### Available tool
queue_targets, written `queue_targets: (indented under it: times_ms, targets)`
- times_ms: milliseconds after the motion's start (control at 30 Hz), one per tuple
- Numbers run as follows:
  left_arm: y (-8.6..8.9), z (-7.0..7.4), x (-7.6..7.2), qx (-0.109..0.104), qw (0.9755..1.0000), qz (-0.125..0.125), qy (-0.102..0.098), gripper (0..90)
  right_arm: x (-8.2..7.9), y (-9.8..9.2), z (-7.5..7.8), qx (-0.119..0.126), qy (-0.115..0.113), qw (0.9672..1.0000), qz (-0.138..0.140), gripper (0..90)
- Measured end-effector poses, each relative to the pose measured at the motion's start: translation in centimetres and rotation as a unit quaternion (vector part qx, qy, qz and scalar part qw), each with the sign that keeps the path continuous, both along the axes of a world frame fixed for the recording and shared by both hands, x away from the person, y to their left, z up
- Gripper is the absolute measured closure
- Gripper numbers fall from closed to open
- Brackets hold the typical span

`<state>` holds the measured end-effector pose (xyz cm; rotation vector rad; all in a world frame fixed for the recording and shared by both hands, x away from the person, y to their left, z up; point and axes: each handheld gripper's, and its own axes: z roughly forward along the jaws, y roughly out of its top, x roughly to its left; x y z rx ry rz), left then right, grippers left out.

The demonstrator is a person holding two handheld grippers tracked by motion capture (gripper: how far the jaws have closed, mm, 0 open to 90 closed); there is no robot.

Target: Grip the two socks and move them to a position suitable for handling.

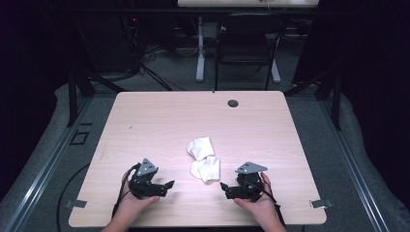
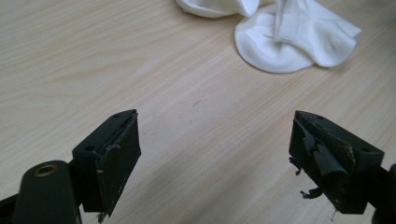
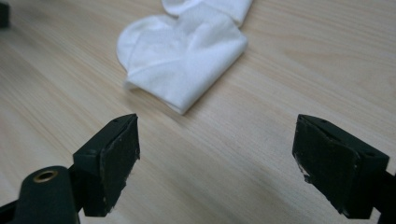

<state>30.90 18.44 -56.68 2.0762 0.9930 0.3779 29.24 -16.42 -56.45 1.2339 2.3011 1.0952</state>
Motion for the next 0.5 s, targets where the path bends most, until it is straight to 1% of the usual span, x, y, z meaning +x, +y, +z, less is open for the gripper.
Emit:
queue_targets:
  times_ms: [33,67,100,133,167,200,233,267,300,333,367,400,433,500]
  targets:
    - [0.0,0.0,0.0,0.0,1.0,0.0,0.0,18.3,0.0,0.0,0.0,0.0,0.0,1.0,0.0,14.8]
    - [0.1,0.1,0.1,0.0,1.0,0.002,-0.003,18.3,0.1,0.2,-0.2,-0.018,0.001,0.9998,0.001,16.0]
    - [0.3,0.2,0.1,-0.005,1.0,0.005,-0.003,20.7,0.2,0.5,-0.5,-0.03,-0.003,0.9995,0.0,18.4]
    - [0.6,0.2,0.2,-0.007,0.9999,0.011,-0.002,25.4,0.3,0.7,-0.7,-0.048,-0.006,0.9989,0.0,26.0]
    - [0.6,0.2,0.2,-0.007,0.9999,0.011,-0.002,27.0,0.3,0.8,-0.8,-0.046,-0.005,0.9989,0.002,27.9]
    - [0.7,0.2,0.3,-0.008,0.9999,0.013,-0.003,27.0,0.3,0.8,-0.8,-0.046,-0.005,0.9989,0.002,27.9]
    - [0.9,0.2,0.3,-0.007,0.9999,0.013,-0.001,32.2,0.2,0.8,-1.0,-0.051,-0.008,0.9987,-0.002,34.9]
    - [0.9,0.2,0.3,-0.007,0.9998,0.017,0.0,32.2,0.2,0.8,-1.0,-0.051,-0.008,0.9987,-0.002,34.9]
    - [1.1,0.3,0.2,-0.003,0.9998,0.018,-0.002,32.4,0.1,0.8,-1.0,-0.051,-0.008,0.9986,-0.007,37.0]
    - [1.1,0.3,0.2,-0.004,0.9998,0.019,-0.001,34.6,0.0,0.7,-0.9,-0.053,-0.009,0.9985,-0.008,41.0]
    - [1.1,0.2,0.2,-0.004,0.9998,0.022,-0.002,36.1,-0.1,0.6,-0.8,-0.045,-0.016,0.9988,-0.009,46.8]
    - [1.2,0.2,0.2,-0.002,0.9997,0.023,-0.001,36.1,-0.1,0.6,-0.8,-0.045,-0.016,0.9988,-0.009,46.8]
    - [1.3,0.2,0.1,0.002,0.9998,0.021,0.001,39.3,0.0,0.7,-0.7,-0.025,-0.017,0.9994,-0.017,50.6]
    - [1.5,0.1,0.0,0.002,0.9998,0.021,-0.001,41.2,0.0,0.7,-0.6,-0.025,-0.008,0.9995,-0.017,51.9]
